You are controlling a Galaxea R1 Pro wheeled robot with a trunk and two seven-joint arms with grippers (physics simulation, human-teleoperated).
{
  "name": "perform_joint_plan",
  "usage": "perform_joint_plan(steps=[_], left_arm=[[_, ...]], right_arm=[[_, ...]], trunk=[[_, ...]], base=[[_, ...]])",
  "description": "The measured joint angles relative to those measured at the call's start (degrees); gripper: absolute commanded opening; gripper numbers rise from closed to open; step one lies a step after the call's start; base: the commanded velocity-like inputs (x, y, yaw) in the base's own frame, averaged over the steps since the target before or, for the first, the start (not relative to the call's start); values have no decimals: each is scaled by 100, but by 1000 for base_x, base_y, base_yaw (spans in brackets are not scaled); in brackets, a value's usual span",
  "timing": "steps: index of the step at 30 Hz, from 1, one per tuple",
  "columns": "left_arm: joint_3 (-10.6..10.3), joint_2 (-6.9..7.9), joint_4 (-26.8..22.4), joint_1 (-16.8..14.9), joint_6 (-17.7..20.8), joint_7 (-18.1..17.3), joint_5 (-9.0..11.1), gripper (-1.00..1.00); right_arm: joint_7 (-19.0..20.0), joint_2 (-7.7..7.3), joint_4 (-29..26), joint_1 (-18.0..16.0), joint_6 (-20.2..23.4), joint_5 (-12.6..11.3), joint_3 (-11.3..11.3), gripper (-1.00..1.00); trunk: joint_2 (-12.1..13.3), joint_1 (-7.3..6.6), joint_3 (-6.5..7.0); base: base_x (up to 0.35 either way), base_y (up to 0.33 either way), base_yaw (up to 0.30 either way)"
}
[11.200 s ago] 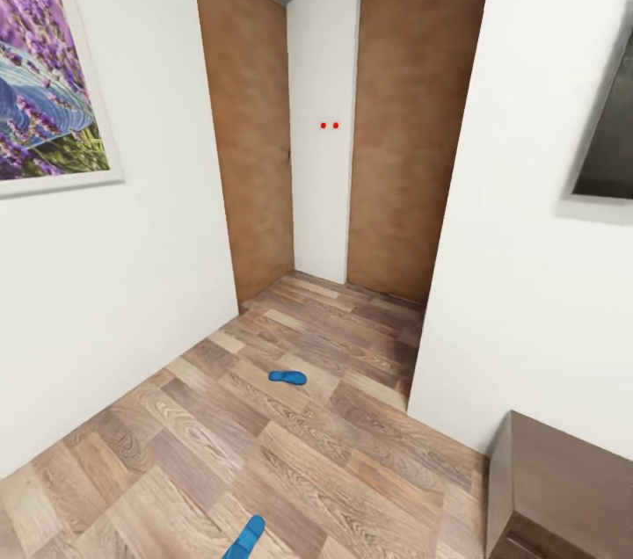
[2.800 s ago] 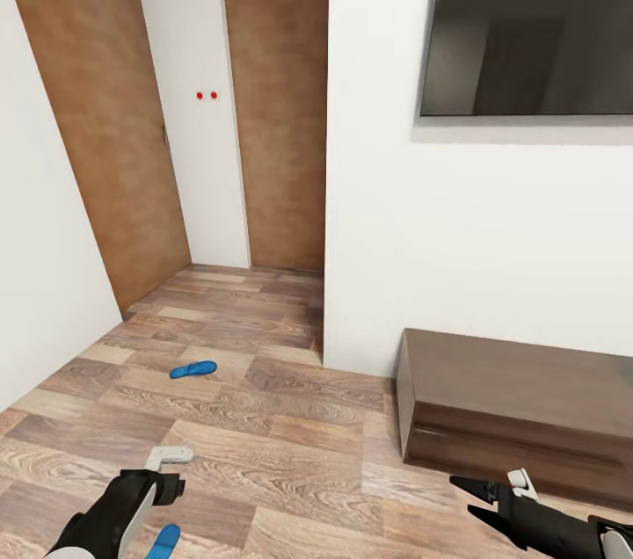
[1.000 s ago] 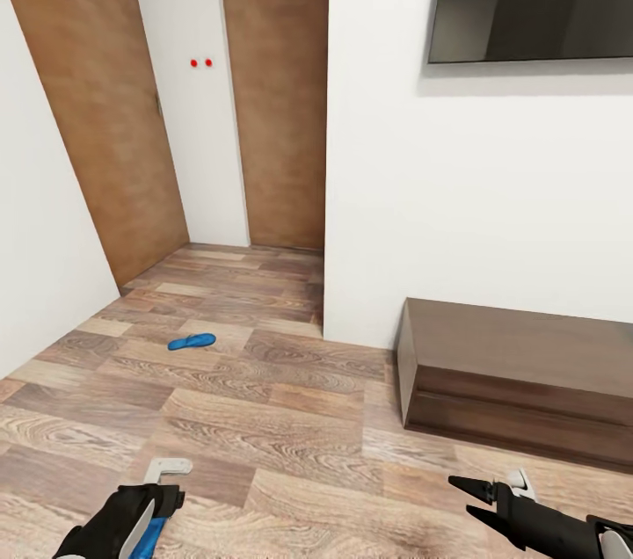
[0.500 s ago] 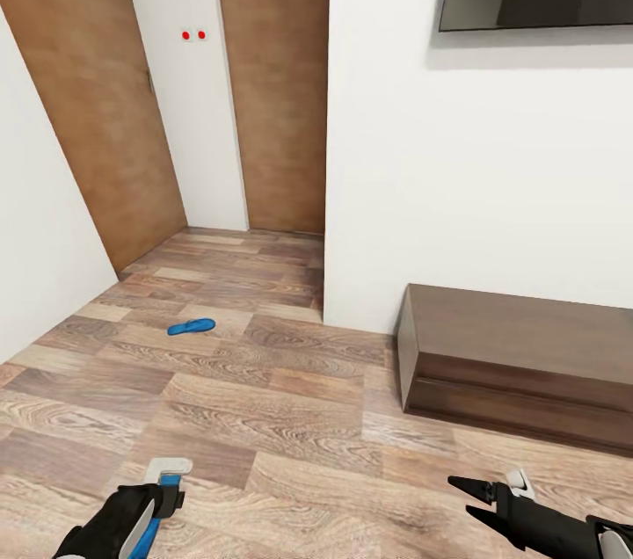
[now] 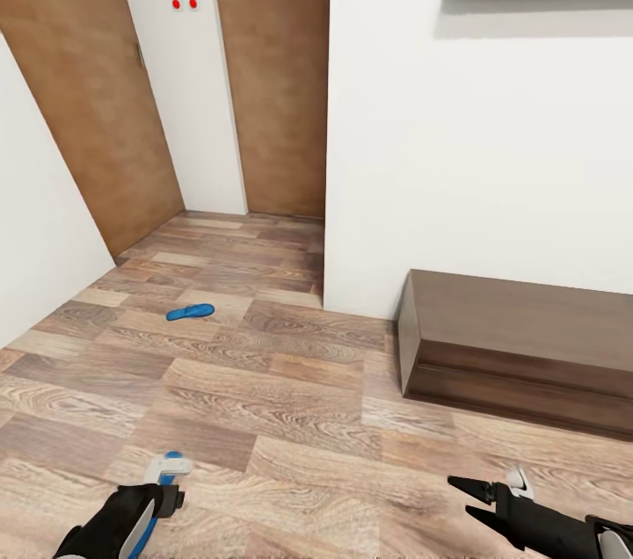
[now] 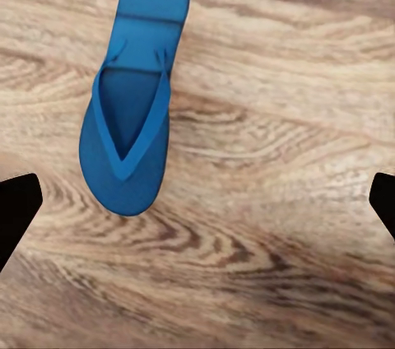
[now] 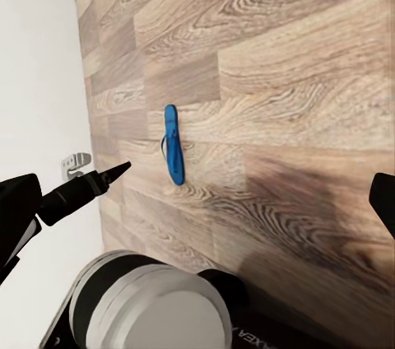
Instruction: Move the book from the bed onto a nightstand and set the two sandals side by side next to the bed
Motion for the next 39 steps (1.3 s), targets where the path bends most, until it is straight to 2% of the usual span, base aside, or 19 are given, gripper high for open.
perform_joint_plan(steps=[39], left_arm=[[0,0,0,0,0,3,3,100]], right_arm=[[0,-1,0,0,1,0,4,100]], trunk=[[-53,100,-865]], base=[[0,0,0]])
